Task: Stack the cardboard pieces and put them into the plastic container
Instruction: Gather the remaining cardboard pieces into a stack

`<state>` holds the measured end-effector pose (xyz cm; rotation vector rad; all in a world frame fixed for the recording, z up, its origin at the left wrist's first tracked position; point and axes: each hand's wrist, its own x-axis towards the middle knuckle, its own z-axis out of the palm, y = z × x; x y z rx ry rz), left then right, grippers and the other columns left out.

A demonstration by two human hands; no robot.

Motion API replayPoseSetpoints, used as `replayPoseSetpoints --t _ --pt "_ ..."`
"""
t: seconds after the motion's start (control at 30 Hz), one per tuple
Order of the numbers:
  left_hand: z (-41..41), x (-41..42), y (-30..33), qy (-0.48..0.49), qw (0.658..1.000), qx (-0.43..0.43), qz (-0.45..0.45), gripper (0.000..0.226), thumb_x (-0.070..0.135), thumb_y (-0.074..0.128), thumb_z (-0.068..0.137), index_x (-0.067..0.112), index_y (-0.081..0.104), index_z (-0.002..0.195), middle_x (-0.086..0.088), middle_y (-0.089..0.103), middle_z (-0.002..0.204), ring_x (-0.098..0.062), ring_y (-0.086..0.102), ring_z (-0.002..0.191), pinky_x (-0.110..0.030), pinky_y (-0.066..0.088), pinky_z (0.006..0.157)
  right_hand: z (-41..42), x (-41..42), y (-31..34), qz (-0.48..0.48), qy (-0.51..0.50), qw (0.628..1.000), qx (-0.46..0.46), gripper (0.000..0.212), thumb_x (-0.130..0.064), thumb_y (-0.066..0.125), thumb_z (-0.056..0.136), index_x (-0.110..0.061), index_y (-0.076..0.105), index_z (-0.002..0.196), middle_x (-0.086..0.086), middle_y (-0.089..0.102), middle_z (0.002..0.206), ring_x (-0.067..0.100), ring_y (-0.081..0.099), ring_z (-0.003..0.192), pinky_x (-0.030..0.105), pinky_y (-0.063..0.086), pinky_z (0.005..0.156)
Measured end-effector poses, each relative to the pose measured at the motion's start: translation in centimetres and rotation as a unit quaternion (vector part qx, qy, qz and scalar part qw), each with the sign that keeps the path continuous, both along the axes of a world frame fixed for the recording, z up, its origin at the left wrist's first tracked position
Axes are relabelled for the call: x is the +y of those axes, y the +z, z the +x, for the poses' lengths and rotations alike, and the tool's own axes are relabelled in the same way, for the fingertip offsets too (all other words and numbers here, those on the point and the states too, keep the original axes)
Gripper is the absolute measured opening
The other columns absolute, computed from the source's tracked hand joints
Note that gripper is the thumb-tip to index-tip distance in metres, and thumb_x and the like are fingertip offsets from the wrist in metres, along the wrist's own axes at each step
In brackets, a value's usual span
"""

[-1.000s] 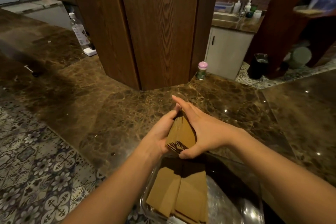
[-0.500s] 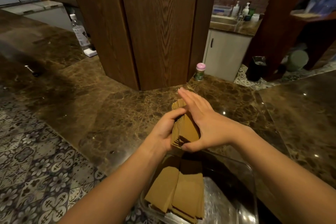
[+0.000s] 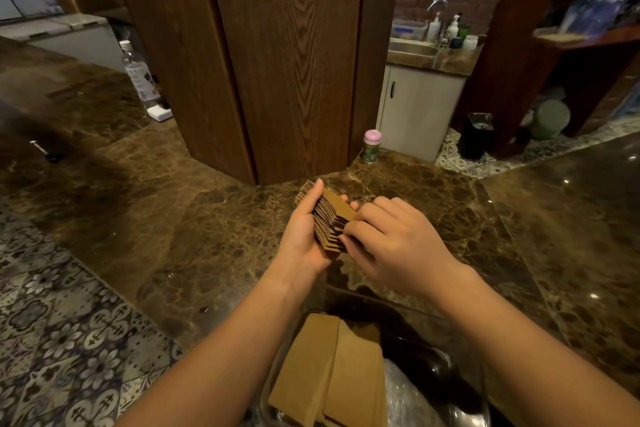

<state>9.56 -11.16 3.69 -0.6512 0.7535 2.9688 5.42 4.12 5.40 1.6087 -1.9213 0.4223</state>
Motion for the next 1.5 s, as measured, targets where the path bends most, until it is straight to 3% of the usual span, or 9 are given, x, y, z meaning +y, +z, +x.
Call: replayPoseSetpoints --t 0.13,0.53,0.83,1.0,1.13,1.2,1.27,1.4,1.5 --pt "-0.4 0.0 0.0 0.021 1.0 -0.014 0.012 0.046 0.047 0.062 0.09 0.004 0.057 0.102 -0.013 0.063 0.08 -0.023 0.063 0.078 -0.034 0.057 0.076 0.1 -0.4 -0.1 0.004 -0.025 1.0 -0.001 0.02 -0.022 0.061 0.096 -0.007 0.071 0.088 0.01 0.067 0.085 0.026 0.062 0.072 0.036 0.047 0.056" --pt "-1.1 -1.2 -1.1 0.066 0.998 -0.022 -0.003 0.053 0.044 0.068 0.088 0.006 0.053 0.121 -0.011 0.057 0.094 -0.025 0.06 0.089 -0.04 0.062 0.07 0.0 -1.5 0.1 -0.03 -0.045 0.997 -0.061 0.015 -0.02 0.065 0.09 -0.006 0.07 0.086 0.008 0.064 0.081 0.021 0.061 0.066 0.028 0.045 0.052" --pt "-1.6 -1.8 -1.4 0.054 0.998 -0.024 -0.034 0.042 0.048 0.063 0.091 0.007 0.056 0.094 -0.009 0.059 0.076 -0.022 0.061 0.072 -0.034 0.057 0.069 -0.3 -2.2 0.5 0.02 -0.007 0.999 -0.036 0.02 -0.021 0.062 0.091 -0.006 0.071 0.081 0.008 0.066 0.079 0.024 0.063 0.064 0.034 0.05 0.046" --pt "-1.5 -2.6 -1.4 0.076 0.997 -0.028 -0.005 0.048 0.049 0.066 0.089 0.005 0.055 0.106 -0.01 0.056 0.084 -0.025 0.058 0.088 -0.04 0.051 0.098 0.1 -2.3 0.7 -0.002 0.019 1.0 -0.011 0.016 -0.016 0.065 0.089 -0.007 0.07 0.077 0.007 0.064 0.076 0.021 0.059 0.06 0.029 0.044 0.047" --pt "-1.1 -4.1 -1.6 0.119 0.991 -0.046 0.038 0.048 0.047 0.065 0.089 -0.001 0.064 0.097 -0.014 0.061 0.084 -0.026 0.061 0.083 -0.043 0.059 0.077 -0.1 -1.5 1.1 -0.094 0.091 0.989 -0.069 0.012 -0.014 0.067 0.088 -0.008 0.072 0.079 0.003 0.066 0.078 0.014 0.058 0.066 0.021 0.047 0.055" --pt "-1.1 -4.6 -2.2 0.152 0.986 -0.047 0.049 0.05 0.046 0.063 0.091 0.002 0.075 0.07 -0.013 0.064 0.081 -0.027 0.064 0.078 -0.046 0.056 0.075 0.0 -1.2 1.4 -0.229 0.084 0.933 -0.264 0.008 -0.016 0.067 0.086 -0.014 0.071 0.079 -0.006 0.064 0.078 0.006 0.058 0.068 0.016 0.047 0.059" --pt "-1.0 -4.6 -2.8 0.178 0.983 -0.038 0.031 0.046 0.044 0.061 0.092 0.015 0.076 0.059 -0.011 0.071 0.075 -0.028 0.071 0.067 -0.045 0.056 0.072 0.4 -1.5 1.4 -0.348 0.024 0.821 -0.452 0.009 -0.026 0.066 0.086 -0.027 0.071 0.077 -0.013 0.064 0.075 0.004 0.058 0.071 0.017 0.047 0.062" --pt "-1.2 -4.5 -3.3 0.183 0.982 -0.002 0.042 0.043 0.046 0.056 0.095 0.021 0.071 0.062 -0.008 0.075 0.075 -0.029 0.074 0.068 -0.047 0.054 0.076 0.3 -2.6 0.9 -0.434 -0.075 0.657 -0.612 0.02 -0.027 0.065 0.09 -0.035 0.076 0.075 -0.012 0.07 0.077 0.011 0.063 0.079 0.034 0.052 0.066" --pt "-1.3 -4.7 -3.5 0.193 0.98 0.013 0.044 0.052 0.047 0.052 0.096 0.021 0.074 0.057 -0.004 0.075 0.07 -0.025 0.075 0.064 -0.043 0.055 0.071 -0.1 -3.2 0.9 -0.451 -0.095 0.493 -0.738 0.018 -0.019 0.059 0.099 -0.021 0.076 0.094 -0.004 0.075 0.075 0.01 0.058 0.058 0.019 0.041 0.041"
